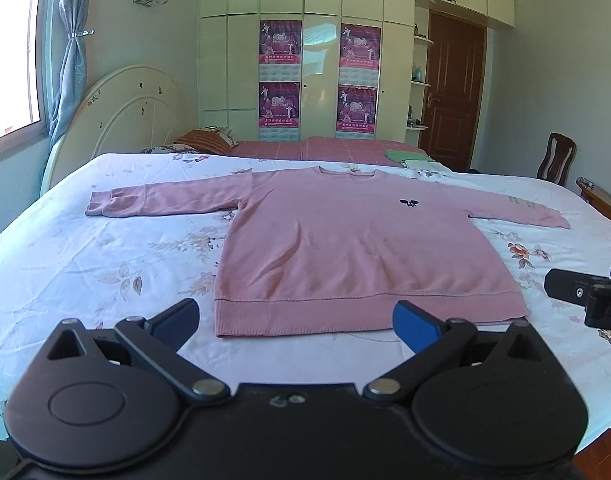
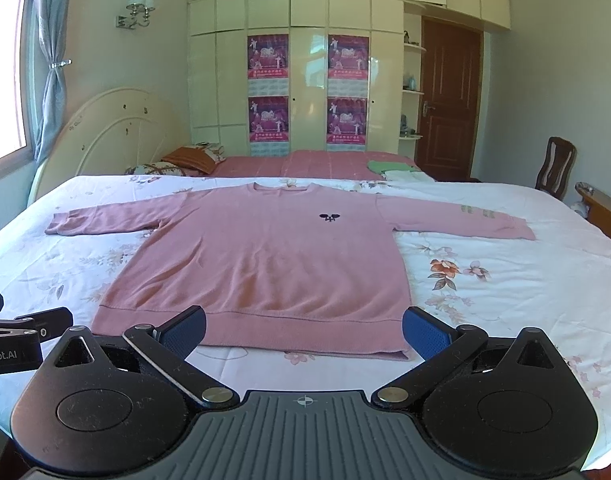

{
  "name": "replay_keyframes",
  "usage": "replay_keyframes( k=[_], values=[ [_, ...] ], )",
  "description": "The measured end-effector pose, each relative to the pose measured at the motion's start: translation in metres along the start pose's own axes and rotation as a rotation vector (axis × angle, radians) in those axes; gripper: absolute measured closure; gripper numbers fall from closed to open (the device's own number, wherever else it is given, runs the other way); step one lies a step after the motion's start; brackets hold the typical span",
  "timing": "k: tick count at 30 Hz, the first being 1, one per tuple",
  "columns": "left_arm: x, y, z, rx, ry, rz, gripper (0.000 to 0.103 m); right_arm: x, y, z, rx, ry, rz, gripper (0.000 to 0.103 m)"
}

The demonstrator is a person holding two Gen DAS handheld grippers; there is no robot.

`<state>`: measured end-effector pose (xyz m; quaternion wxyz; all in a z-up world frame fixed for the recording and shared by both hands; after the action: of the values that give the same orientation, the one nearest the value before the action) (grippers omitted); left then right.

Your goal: Fold small clothes

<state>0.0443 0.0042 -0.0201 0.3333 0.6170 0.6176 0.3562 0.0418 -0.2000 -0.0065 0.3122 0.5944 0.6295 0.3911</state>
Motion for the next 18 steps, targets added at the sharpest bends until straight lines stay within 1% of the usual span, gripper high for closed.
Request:
replay_keyframes(
  k=[18],
  values=[
    [-0.0023, 0.0034, -0.0016, -0.015, -0.001, 0.003, 0.0, -0.0011, 0.0011, -0.0072, -0.011, 0.0, -0.004, 0.0]
  ],
)
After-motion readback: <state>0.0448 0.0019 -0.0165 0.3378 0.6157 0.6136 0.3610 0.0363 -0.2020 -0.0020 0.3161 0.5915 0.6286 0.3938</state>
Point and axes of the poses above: each gripper's, at about its wrist camera, not at the fingertips, and z roughly the way its jaws point, x to its left, y to its top, the point moved 5 cm from there along z, roughly the way its jaws point, and after that the axes turned 2 degrees about z, right-handed, at the moved point
